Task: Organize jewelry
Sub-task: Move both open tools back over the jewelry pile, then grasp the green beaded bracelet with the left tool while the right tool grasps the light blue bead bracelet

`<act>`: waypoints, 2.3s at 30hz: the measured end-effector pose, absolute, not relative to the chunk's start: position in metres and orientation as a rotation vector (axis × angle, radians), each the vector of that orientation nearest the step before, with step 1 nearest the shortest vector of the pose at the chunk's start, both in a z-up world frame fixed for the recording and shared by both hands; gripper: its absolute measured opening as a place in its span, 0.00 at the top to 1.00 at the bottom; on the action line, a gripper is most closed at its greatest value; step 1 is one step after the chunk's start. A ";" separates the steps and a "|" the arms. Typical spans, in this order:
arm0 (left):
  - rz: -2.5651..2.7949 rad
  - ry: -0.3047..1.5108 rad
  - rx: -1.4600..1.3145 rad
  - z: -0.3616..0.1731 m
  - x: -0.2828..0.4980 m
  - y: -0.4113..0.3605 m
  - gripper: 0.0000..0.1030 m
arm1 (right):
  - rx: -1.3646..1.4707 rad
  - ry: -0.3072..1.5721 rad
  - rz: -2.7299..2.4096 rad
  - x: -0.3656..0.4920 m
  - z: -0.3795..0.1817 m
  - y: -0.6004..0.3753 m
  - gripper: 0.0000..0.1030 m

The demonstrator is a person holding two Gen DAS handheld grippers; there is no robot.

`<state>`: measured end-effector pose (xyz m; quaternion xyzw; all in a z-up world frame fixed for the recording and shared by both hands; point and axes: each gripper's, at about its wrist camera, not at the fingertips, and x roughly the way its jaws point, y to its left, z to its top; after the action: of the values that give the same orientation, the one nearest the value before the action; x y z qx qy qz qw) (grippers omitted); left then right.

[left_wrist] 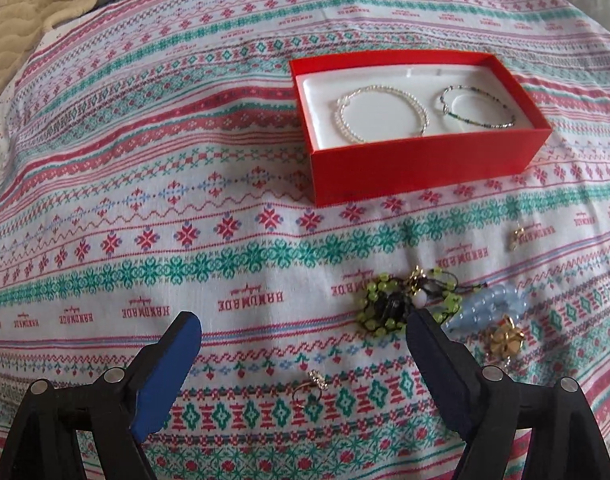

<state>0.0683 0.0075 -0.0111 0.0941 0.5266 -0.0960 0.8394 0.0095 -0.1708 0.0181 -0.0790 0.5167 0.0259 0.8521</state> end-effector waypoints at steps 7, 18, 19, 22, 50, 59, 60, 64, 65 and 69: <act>-0.240 1.221 0.117 -0.029 0.066 0.024 0.15 | -0.122 1.209 0.085 0.007 -0.005 -0.164 0.40; -0.299 1.237 0.097 -0.047 0.047 0.038 0.19 | 0.010 1.305 0.115 0.008 -0.035 -0.158 0.40; -0.305 1.229 0.115 -0.048 0.044 0.037 0.19 | 0.009 1.303 0.120 0.007 -0.037 -0.157 0.40; -0.326 1.205 0.149 -0.050 0.037 0.034 0.22 | -0.004 1.275 0.157 0.002 -0.040 -0.150 0.40; -0.584 1.023 0.309 -0.037 0.051 -0.035 0.69 | 0.027 1.244 0.152 0.013 -0.043 -0.159 0.41; -0.594 1.071 0.229 -0.039 0.063 -0.032 0.93 | 0.058 1.248 0.146 0.017 -0.041 -0.166 0.42; -0.594 1.072 0.220 -0.039 0.063 -0.031 0.93 | 0.065 1.247 0.142 0.018 -0.041 -0.167 0.42; -0.592 1.055 0.208 -0.034 0.060 -0.029 0.94 | 0.080 1.245 0.124 0.021 -0.040 -0.173 0.43; -0.591 1.050 0.198 -0.031 0.059 -0.028 0.94 | 0.083 1.245 0.120 0.022 -0.040 -0.174 0.43; -0.595 1.016 0.133 -0.015 0.059 -0.019 0.94 | 0.103 1.252 0.124 0.025 -0.041 -0.176 0.48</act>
<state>0.0585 -0.0195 -0.0146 0.0629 0.4786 -0.2806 0.8296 0.0252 -0.1755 -0.0407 0.0480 0.5853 0.0579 0.8073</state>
